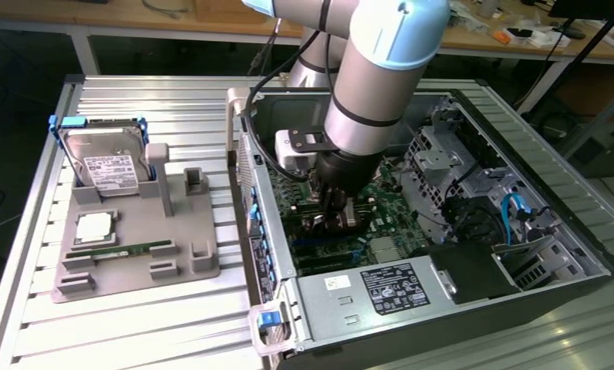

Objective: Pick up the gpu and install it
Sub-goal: 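Insert the gpu into the slot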

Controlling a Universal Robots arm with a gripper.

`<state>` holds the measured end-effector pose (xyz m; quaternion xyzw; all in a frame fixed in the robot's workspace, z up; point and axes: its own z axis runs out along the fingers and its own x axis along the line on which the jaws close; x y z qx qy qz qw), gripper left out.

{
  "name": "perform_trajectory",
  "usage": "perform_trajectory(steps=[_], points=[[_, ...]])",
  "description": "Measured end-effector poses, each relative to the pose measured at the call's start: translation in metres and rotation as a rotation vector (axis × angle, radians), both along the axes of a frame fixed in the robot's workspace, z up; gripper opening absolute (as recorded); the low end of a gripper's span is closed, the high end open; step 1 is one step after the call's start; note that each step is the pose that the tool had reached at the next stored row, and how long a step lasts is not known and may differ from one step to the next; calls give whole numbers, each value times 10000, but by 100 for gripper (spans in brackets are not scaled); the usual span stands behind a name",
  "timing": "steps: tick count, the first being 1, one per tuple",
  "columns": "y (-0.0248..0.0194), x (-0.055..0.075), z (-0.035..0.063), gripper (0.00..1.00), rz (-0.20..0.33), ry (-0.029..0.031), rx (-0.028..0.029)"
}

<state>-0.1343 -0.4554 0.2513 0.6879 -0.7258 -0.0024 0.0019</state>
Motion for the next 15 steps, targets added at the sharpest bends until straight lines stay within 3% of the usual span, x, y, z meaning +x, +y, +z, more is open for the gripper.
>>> perform_trajectory(steps=[15], points=[[1,1,-5,28,0,-2,4]])
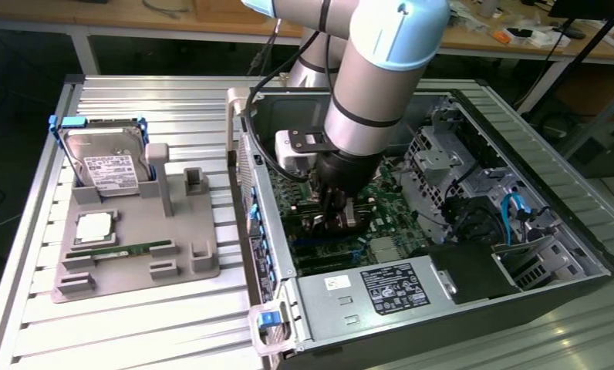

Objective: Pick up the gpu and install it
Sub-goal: 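Insert the gpu into the slot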

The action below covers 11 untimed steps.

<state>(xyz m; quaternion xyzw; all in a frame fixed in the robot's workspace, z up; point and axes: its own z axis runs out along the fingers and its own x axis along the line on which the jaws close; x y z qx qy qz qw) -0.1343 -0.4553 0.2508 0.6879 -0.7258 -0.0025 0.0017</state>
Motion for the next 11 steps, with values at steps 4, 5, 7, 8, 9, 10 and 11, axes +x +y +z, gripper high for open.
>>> perform_trajectory(steps=[4,5,7,8,9,10,11], points=[[0,0,14,28,0,-3,5],[1,0,20,28,0,-4,7],[0,-1,40,28,-1,2,1],[0,-1,45,28,-1,-1,3],[0,0,55,28,-1,0,0],[0,0,62,28,0,-1,0],[0,0,66,28,0,0,0]])
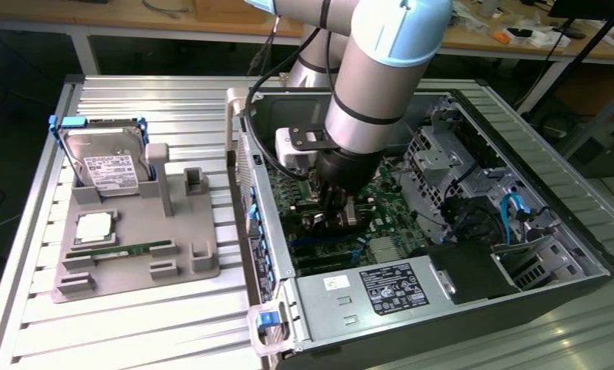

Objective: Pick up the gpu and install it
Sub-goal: 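Insert the gpu into the slot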

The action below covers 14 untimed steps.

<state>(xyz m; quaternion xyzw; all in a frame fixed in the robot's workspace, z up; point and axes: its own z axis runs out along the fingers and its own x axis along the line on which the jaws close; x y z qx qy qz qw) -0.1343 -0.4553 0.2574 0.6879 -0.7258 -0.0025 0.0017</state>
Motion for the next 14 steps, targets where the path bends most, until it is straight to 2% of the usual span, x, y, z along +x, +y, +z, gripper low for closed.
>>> perform_trajectory(steps=[14], points=[[-1,4,1,28,1,2,-1]])
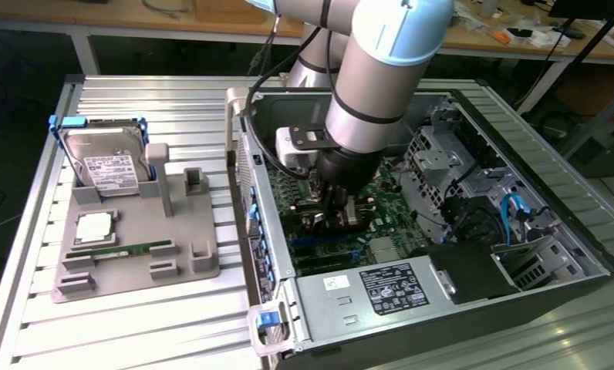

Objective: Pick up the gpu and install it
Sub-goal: 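Insert the gpu into the slot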

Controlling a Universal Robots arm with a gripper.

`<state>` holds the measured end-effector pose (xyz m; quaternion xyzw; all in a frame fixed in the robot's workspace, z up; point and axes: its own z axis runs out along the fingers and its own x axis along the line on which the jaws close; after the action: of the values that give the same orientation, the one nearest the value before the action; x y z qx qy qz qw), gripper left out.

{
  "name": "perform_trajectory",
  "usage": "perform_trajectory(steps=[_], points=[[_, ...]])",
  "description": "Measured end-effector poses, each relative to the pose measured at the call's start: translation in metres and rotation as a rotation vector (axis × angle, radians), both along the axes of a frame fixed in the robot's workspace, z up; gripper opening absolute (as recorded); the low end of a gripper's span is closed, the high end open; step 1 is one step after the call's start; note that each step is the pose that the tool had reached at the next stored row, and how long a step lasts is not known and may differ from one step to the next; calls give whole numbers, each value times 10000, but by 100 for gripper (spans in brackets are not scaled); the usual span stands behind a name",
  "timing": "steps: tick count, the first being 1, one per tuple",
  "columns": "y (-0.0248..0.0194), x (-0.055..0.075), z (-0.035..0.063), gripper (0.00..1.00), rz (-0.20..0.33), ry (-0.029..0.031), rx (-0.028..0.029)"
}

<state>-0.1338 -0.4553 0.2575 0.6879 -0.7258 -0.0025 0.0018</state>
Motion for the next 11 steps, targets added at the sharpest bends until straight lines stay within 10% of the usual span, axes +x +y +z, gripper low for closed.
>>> perform_trajectory(steps=[11], points=[[0,76,0,28,-1,-2,0]])
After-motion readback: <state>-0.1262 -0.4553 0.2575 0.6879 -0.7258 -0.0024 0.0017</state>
